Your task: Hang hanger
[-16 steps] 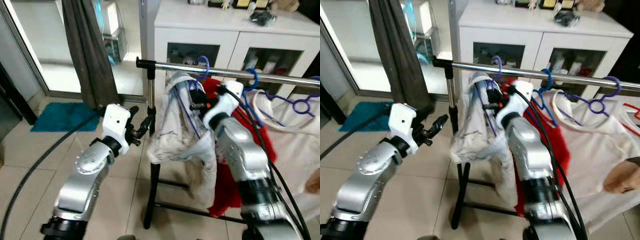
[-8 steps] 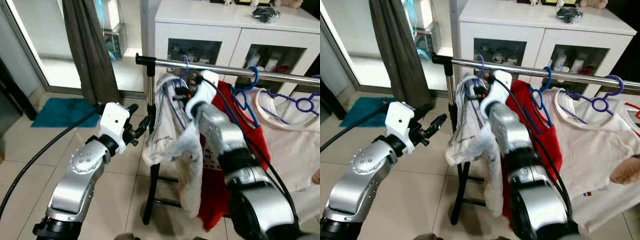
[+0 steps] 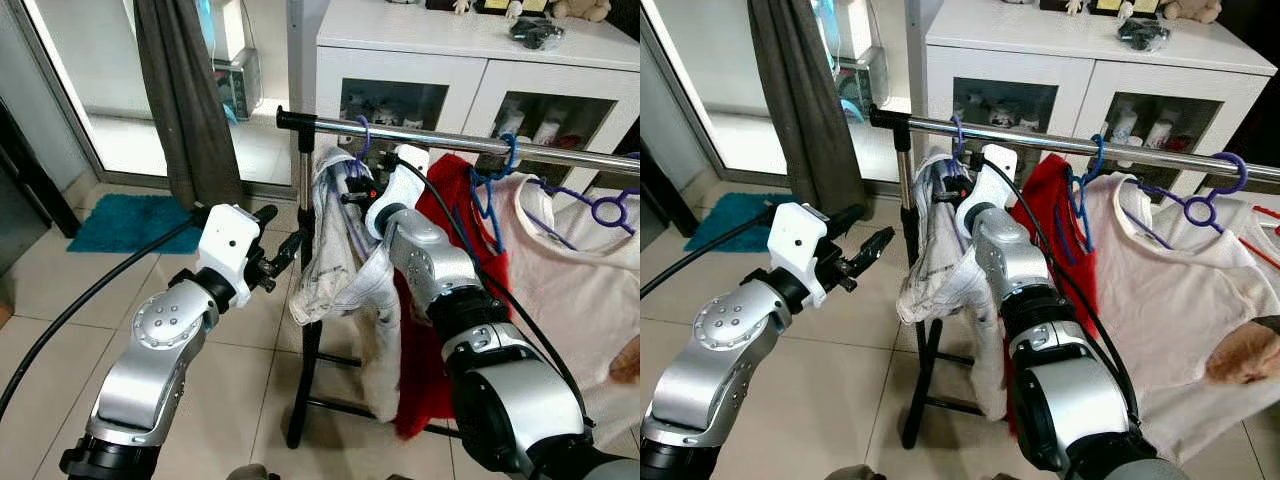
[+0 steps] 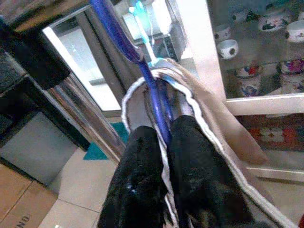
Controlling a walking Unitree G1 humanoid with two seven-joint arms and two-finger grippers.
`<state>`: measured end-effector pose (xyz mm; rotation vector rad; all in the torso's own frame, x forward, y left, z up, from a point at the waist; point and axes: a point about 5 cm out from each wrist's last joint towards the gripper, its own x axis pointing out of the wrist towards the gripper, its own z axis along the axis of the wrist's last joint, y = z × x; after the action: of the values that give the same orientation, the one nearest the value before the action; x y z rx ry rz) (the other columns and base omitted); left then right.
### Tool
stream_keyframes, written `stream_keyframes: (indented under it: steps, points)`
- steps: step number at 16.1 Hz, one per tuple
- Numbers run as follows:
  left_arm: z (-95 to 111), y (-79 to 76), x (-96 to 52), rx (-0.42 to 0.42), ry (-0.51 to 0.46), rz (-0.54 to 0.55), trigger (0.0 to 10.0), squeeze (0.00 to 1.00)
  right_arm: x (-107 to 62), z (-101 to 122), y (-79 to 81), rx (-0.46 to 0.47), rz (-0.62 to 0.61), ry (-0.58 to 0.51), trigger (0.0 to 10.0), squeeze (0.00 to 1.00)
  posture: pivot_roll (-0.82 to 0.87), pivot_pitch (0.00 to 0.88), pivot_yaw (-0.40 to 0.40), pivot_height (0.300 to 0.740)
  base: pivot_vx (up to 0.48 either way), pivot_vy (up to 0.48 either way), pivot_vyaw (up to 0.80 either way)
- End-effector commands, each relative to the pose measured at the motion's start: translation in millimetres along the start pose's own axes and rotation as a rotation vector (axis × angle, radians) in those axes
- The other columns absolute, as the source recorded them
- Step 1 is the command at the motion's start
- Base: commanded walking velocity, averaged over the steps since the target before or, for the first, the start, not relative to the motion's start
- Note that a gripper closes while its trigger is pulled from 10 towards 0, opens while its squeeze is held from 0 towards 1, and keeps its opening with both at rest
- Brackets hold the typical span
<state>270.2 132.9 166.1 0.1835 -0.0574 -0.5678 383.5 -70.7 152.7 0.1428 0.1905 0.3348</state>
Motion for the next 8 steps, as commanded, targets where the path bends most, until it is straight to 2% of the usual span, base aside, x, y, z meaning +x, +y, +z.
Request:
stream_keyframes:
  steps: [1, 3, 5, 7, 8]
  points:
    - [6, -0.5, 0.8, -0.015, -0.033, 0.004, 10.0, 0.00, -1.1, 14, 1.0, 0.014, 0.045, -0.087, 10.0, 1.00, 0.12, 0.000, -0.009, 0.740, 0.000, 0.000, 0.00]
    - [8, -2.6, 3.4, -0.044, -0.055, 0.006, 10.0, 0.00, -9.6, 16, -1.8, 0.010, 0.106, -0.155, 10.0, 1.00, 0.12, 0.000, -0.004, 0.740, 0.000, 0.000, 0.00]
    - [9, -3.7, 6.0, -0.055, -0.066, 0.007, 10.0, 0.00, -29.5, 15, -9.1, -0.002, 0.178, -0.200, 10.0, 1.00, 0.11, 0.000, 0.000, 0.740, 0.000, 0.000, 0.00]
    - [9, -2.6, 6.3, -0.061, -0.072, 0.017, 10.0, 0.00, -40.6, 16, -9.3, -0.010, 0.236, -0.217, 10.0, 1.00, 0.10, 0.000, 0.005, 0.740, 0.000, 0.000, 0.00]
    - [6, 0.2, 6.7, -0.093, -0.068, 0.048, 10.0, 0.00, -51.1, 19, -9.5, -0.001, 0.283, -0.239, 10.0, 1.00, 0.08, 0.000, 0.016, 0.740, 0.000, 0.000, 0.00]
